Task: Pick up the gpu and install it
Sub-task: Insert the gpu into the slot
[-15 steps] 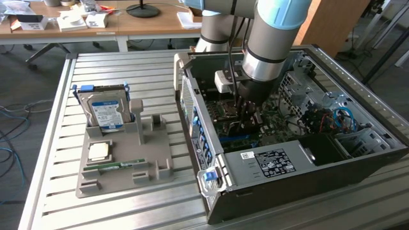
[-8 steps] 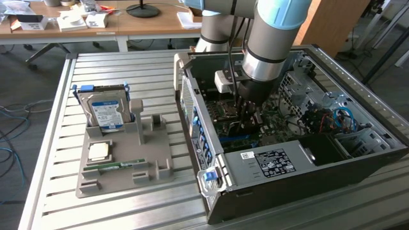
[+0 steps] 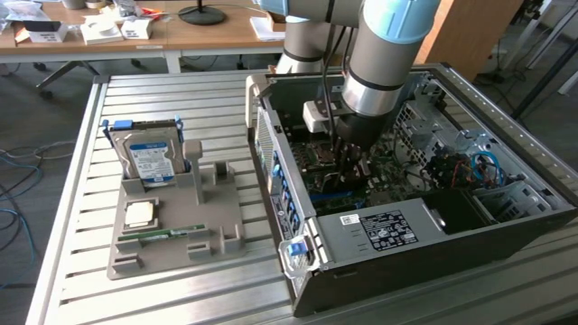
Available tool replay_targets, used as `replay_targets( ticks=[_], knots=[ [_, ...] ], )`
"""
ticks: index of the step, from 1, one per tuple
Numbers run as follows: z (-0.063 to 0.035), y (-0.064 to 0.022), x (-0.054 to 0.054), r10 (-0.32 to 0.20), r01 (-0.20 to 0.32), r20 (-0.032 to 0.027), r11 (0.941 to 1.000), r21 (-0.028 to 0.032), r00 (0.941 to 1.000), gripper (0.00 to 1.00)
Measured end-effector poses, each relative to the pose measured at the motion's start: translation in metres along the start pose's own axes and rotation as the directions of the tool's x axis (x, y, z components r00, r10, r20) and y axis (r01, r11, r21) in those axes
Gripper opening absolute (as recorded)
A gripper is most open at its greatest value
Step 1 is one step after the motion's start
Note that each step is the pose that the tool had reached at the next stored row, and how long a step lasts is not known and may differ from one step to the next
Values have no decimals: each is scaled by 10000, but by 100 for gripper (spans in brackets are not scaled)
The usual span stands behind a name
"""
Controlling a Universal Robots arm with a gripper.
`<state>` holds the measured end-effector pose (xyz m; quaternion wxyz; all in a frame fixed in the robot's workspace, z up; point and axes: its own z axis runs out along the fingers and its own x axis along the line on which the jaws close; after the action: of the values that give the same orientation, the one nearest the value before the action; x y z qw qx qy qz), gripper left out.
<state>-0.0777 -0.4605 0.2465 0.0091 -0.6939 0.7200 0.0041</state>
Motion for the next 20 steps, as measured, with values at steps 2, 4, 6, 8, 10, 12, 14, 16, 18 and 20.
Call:
replay_targets(
  ticks=[2, 4, 6, 8, 10, 12, 14, 16, 18, 20],
  knots=[
    [16, 0, 1, 0, 0, -2, 10000, -1, 10000, 26],
    [16, 0, 1, 0, 0, -4, 10000, -1, 10000, 26],
    [21, 0, 1, 0, 0, -3, 10000, -1, 10000, 26],
    [21, 0, 1, 0, 0, -4, 10000, -1, 10000, 26],
    [21, 1, 1, 0, 0, -4, 10000, -1, 10000, 26],
    [22, 1, 1, 0, 0, -2, 10000, -2, 10000, 26],
    [22, 1, 1, 1, -1, 0, 10000, -1, 10000, 27],
    [22, 1, 1, 1, -1, -1, 10000, 0, 10000, 34],
    [22, 1, 1, 1, -1, -1, 10000, -1, 10000, 34],
    [21, 1, 1, 1, -1, -2, 10000, -1, 10000, 34]
  ],
)
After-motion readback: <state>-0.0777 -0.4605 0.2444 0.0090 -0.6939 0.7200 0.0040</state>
